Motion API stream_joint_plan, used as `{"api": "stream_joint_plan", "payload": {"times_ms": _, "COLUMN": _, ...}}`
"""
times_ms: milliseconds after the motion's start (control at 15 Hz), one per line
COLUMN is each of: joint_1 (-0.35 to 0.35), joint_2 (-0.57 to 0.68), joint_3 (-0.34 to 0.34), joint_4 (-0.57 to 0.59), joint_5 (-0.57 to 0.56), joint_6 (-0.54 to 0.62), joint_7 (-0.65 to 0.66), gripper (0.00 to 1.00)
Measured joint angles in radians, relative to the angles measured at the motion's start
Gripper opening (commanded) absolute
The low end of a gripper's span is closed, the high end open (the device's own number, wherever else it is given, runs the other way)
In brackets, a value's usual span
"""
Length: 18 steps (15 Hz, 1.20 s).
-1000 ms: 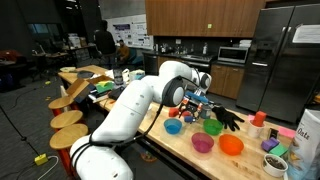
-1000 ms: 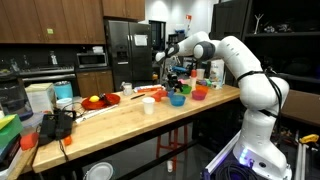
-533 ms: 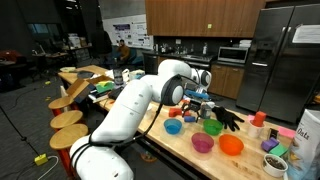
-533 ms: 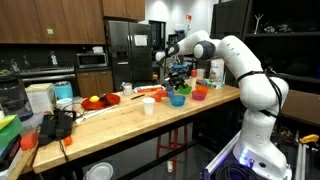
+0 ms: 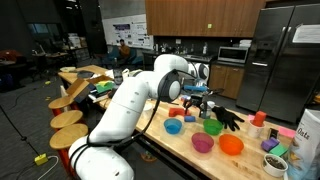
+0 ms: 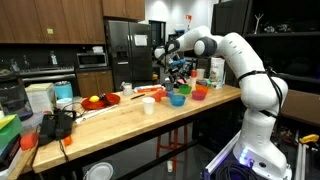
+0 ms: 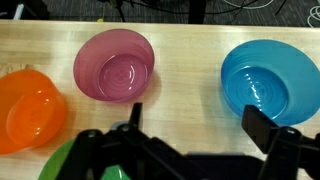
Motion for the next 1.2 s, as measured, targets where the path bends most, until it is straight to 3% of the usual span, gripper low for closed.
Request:
{"api": "stream_joint_plan", "payload": {"times_ms": 200, "joint_1": 0.016, "joint_2": -0.025, "joint_3": 0.0, "joint_4": -0.025, "joint_5": -0.055, "joint_6": 0.022, "joint_7": -0.004, "gripper": 1.0}}
{"api": "stream_joint_plan", "payload": {"times_ms": 400, "joint_1": 0.047, "joint_2": -0.083, "joint_3": 0.006, "joint_4": -0.106, "joint_5": -0.145, "joint_6": 0.123, "joint_7": -0.059, "gripper": 1.0}}
{"api": "stream_joint_plan", "payload": {"times_ms": 733, "joint_1": 0.087, "joint_2": -0.24, "joint_3": 0.033, "joint_4": -0.329, "joint_5": -0.271, "joint_6": 0.349, "joint_7": -0.155, "gripper": 1.0}}
{"api": "stream_joint_plan", "payload": {"times_ms": 1200, "joint_1": 0.087, "joint_2": -0.478, "joint_3": 0.064, "joint_4": -0.685, "joint_5": -0.32, "joint_6": 0.719, "joint_7": -0.319, "gripper": 1.0}}
